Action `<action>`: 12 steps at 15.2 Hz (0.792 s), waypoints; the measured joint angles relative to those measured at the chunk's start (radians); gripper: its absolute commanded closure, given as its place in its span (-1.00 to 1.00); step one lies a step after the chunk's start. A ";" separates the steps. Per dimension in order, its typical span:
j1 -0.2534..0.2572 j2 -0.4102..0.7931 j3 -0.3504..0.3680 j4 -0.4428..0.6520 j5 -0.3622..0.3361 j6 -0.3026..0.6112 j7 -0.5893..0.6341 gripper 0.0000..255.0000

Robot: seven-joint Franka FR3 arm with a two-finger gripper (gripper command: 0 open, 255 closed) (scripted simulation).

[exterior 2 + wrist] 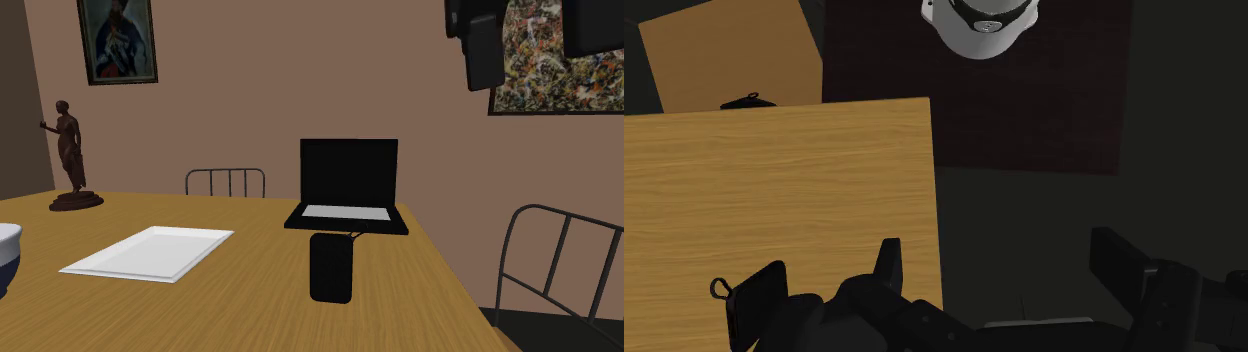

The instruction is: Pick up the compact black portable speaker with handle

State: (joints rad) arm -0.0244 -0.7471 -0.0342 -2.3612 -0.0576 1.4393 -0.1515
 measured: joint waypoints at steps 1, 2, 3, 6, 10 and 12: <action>0.000 0.000 0.000 0.000 0.000 0.000 0.000 -1.00; -0.004 0.006 -0.009 -0.005 -0.008 0.010 -0.010 -1.00; -0.007 0.025 -0.019 -0.007 -0.016 0.028 -0.019 -1.00; -0.024 0.082 -0.061 -0.015 -0.053 0.082 -0.063 -1.00; -0.045 0.194 -0.121 -0.003 -0.095 0.170 -0.123 -1.00; -0.059 0.252 -0.156 0.009 -0.119 0.210 -0.161 -1.00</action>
State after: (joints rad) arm -0.0835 -0.4956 -0.1904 -2.3522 -0.1762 1.6497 -0.3124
